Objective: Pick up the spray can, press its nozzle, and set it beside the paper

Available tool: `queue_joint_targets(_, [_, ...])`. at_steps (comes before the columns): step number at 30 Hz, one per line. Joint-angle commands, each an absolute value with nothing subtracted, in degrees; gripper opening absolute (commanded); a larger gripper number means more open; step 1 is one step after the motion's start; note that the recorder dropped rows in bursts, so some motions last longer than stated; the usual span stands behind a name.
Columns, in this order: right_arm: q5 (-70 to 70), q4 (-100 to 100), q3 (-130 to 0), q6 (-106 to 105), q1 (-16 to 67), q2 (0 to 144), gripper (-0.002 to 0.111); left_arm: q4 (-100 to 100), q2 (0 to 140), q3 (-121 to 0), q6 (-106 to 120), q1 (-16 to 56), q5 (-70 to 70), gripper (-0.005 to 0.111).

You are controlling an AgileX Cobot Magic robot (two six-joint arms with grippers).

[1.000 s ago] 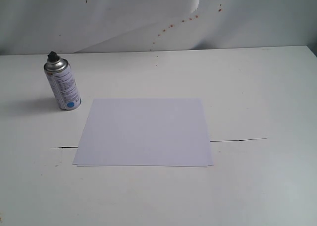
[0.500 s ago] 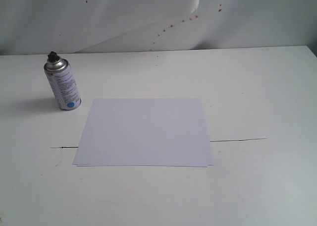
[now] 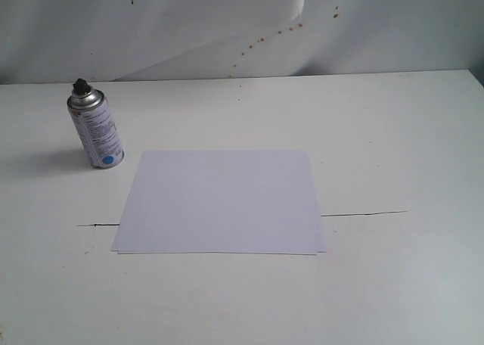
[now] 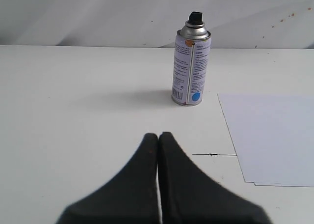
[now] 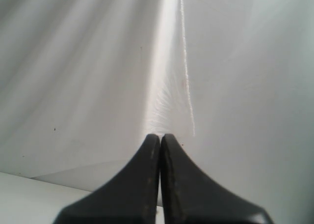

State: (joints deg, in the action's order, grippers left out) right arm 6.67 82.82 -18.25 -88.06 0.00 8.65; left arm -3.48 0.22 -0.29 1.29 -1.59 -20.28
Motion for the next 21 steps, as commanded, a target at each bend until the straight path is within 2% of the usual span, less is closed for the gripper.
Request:
queue_joint_targets(1, [6.67,83.12,-18.08,-88.14,0.04,8.33,0.000,-3.70,0.00,0.00,1.58,-1.73,-20.40,0.000])
queue_joint_targets(15, [6.67,83.12,-18.08,-87.98,0.20,8.33,0.000,-3.70,0.00,0.00,1.70,-1.73,-20.40,0.000])
queue_joint_targets(21, [5.18,83.12,-18.08,-88.16,4.97,8.33,0.000,-3.70,0.00,0.00,1.70,-1.73,-20.40,0.000])
